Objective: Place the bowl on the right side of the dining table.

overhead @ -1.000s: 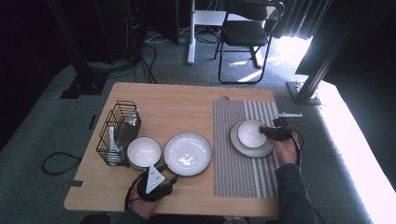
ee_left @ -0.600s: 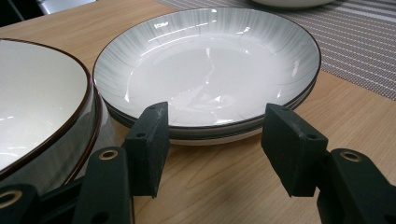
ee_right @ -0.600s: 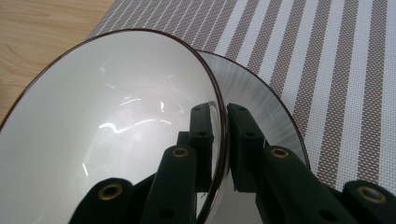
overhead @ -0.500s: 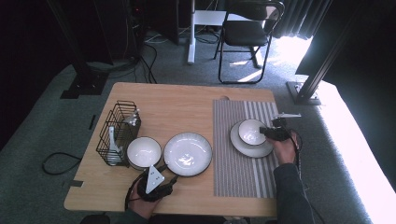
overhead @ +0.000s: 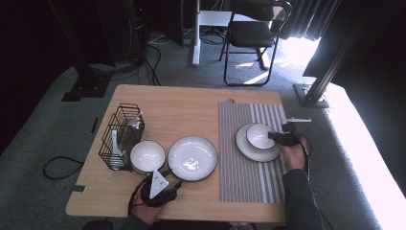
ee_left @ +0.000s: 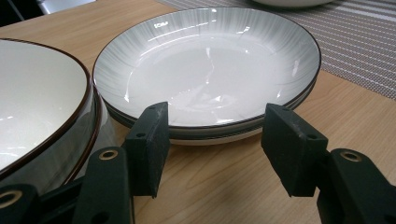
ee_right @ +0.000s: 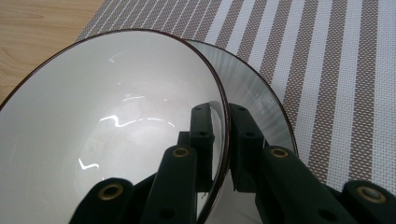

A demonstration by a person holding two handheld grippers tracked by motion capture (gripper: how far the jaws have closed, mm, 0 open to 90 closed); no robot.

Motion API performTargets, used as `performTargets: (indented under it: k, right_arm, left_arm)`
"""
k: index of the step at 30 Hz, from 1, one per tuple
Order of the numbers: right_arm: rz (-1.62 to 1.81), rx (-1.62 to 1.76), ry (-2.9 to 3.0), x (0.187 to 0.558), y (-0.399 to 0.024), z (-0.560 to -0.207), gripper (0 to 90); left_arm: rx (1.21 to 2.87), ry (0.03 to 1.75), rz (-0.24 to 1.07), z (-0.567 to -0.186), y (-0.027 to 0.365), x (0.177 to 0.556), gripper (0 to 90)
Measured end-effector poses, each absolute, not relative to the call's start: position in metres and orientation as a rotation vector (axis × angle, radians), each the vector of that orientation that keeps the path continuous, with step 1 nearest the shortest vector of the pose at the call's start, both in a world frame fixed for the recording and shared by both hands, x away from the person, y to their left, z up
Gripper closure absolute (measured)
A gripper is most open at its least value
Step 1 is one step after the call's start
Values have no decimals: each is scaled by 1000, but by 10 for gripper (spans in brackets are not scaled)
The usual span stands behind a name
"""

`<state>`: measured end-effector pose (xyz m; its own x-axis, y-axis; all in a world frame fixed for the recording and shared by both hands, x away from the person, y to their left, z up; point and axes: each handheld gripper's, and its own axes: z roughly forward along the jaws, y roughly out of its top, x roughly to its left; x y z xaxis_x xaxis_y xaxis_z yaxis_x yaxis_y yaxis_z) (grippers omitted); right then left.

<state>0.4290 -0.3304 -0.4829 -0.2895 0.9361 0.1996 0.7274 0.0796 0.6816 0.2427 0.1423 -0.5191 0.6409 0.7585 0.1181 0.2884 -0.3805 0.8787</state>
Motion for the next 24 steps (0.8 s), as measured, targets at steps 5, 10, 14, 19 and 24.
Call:
performTargets:
  k: [5,10,14,19,24]
  right_arm:
    - [1021,1669,2057,430,-333,-483,812]
    - [1012,1668,2060,430,-333,-482,812]
    - [1036,1663,2047,430,-334,-481,798]
    - [1051,1632,2029,429,-335,-474,757]
    - [1024,1572,2010,427,-330,-464,705]
  left_arm:
    - [1953,822,652,-519,142,243,429]
    - [1953,822,652,-519,142,243,429]
    - [1953,822,652,-519,142,243,429]
    - [1953,822,653,-519,142,243,429]
    - [1949,822,653,-519,142,243,429]
